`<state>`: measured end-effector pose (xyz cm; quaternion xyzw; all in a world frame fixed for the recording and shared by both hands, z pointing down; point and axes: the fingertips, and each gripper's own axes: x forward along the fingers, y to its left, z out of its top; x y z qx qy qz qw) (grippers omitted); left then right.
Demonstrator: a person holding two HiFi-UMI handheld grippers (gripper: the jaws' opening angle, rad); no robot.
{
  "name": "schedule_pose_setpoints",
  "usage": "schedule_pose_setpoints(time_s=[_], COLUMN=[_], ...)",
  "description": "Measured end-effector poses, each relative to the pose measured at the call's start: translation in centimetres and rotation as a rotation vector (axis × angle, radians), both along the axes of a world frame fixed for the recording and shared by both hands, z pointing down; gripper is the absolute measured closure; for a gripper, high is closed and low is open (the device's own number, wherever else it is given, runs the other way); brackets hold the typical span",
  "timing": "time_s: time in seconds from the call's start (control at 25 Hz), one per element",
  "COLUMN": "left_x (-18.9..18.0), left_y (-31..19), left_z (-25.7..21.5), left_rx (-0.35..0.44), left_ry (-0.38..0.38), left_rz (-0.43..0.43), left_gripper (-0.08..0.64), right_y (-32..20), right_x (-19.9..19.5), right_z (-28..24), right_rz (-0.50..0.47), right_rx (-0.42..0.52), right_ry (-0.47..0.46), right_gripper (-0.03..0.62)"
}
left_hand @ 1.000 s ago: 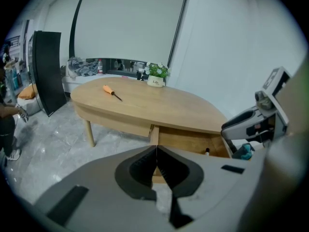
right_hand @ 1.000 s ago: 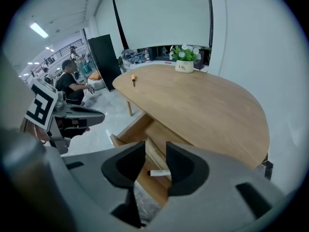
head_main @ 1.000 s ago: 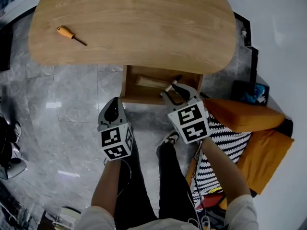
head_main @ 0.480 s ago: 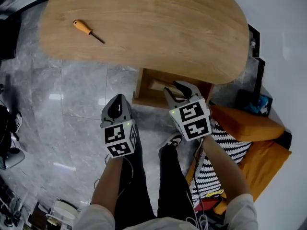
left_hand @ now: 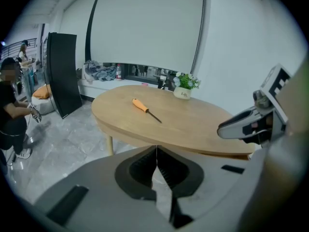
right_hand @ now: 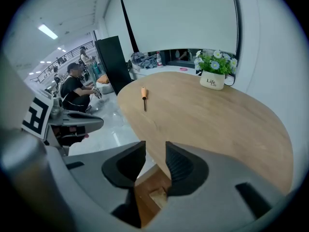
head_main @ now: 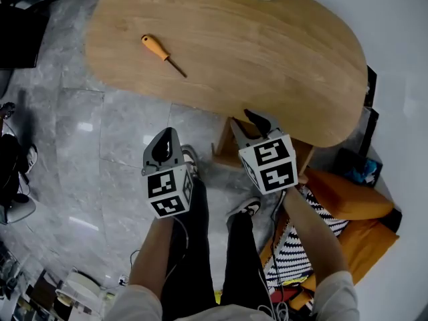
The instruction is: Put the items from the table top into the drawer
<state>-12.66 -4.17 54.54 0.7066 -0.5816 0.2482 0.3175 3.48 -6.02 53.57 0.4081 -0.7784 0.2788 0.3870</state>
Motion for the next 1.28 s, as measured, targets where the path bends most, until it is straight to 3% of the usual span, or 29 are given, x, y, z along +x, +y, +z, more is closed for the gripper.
schedule_pose_setpoints(time_s=[0.76,1.28], left_x=[-13.5,-17.3], left_y=[-8.2,-11.2], left_z=[1.4,1.7], left_rx=[0.002,0.012], left_ry=[-0.014,0.003], left_rz=[-0.131,-0.179], left_gripper=[0.55,0.549], right_y=[-11.2,-16.0], right_x=[-13.0,-17.5], right_z=[1.0,3.2], right_rz=[-0.117,-0.113], right_rx=[-0.01,-0.019], right_ry=[0.019,0.029], right_gripper=[0.469,0.469])
